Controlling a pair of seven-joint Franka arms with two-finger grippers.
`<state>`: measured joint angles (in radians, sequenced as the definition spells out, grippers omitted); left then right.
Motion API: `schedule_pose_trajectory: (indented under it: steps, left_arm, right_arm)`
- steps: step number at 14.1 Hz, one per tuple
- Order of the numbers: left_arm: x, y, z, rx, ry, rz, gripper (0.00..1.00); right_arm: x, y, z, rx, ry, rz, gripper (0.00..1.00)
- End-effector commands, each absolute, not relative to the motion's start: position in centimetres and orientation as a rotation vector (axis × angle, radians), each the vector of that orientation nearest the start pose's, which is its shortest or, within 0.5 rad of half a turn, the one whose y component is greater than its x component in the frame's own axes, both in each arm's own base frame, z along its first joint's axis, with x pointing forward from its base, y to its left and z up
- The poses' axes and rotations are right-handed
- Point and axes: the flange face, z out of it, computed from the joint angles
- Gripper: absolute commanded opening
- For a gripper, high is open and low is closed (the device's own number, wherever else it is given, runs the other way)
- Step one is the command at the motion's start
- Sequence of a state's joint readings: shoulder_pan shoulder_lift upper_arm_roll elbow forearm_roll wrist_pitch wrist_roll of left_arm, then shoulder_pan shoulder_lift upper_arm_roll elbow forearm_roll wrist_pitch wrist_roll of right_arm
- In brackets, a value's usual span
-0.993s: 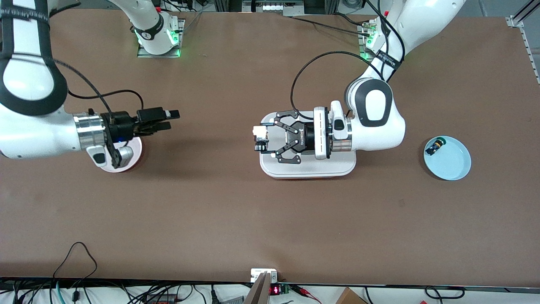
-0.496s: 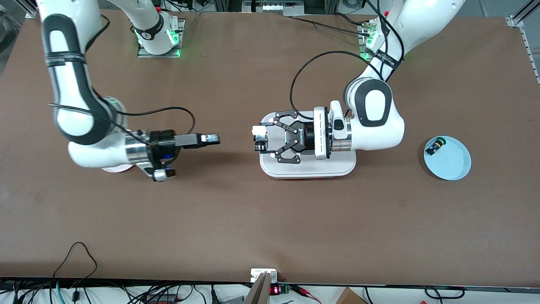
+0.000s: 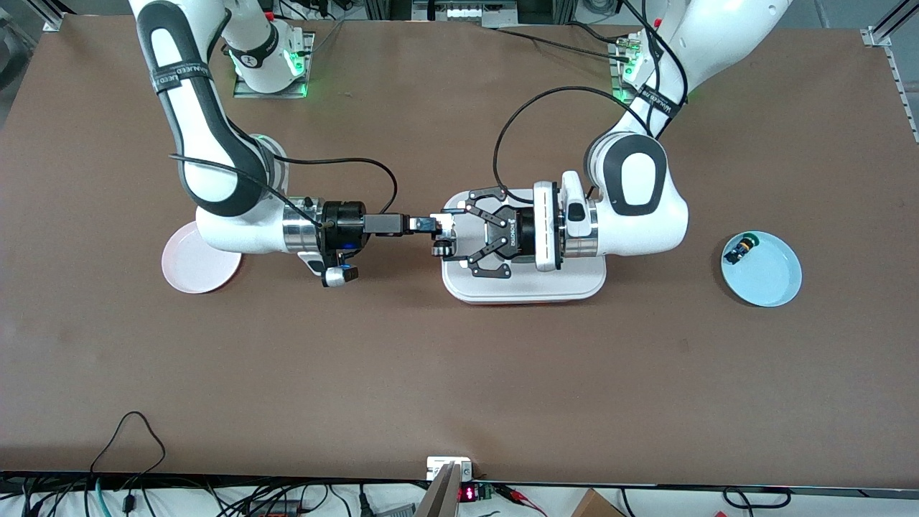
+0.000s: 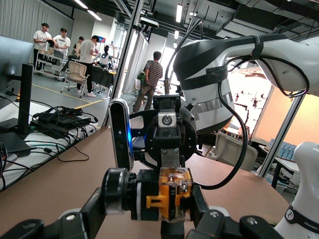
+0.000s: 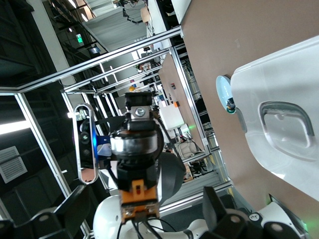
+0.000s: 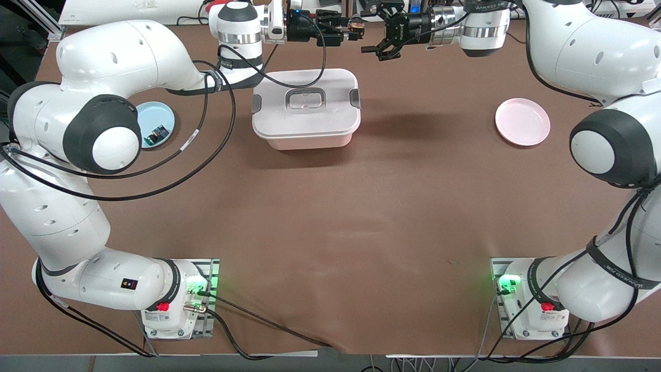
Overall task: Transfer orange switch to right arm and place
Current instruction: 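Close the right gripper on the orange switch beside the left gripper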
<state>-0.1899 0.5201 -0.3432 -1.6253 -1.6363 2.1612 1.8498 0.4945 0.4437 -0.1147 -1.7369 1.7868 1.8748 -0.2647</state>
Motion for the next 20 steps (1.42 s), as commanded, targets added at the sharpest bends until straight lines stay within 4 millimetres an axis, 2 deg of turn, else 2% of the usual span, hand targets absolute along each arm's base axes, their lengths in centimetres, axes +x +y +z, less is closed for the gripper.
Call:
schedule_pose_trajectory:
  steps: [1,6,12,18,20]
  left_arm:
    - [60.7,-36.4,38.1,1.427,-1.006,1.006,0.16]
    - [60.8,-36.3,38.1,1.428,-1.005,1.007,0.16]
    - [60.7,-36.4,38.1,1.427,-1.006,1.006,0.16]
    - [60.6,-36.5,38.3,1.426,-1.003,1.003,0.16]
    - [60.7,-36.4,38.1,1.428,-1.002,1.003,0.16]
  right_arm:
    - [58.7,32.5,38.1,-1.558,0.321,0.290,1.00]
    - [58.4,33.7,37.7,-1.526,0.342,0.300,0.85]
    - [58.6,33.8,37.0,-1.531,0.344,0.293,0.70]
    - [58.9,33.9,37.0,-1.483,0.369,0.284,0.69]
    - [59.0,33.8,37.0,-1.482,0.371,0.282,0.66]
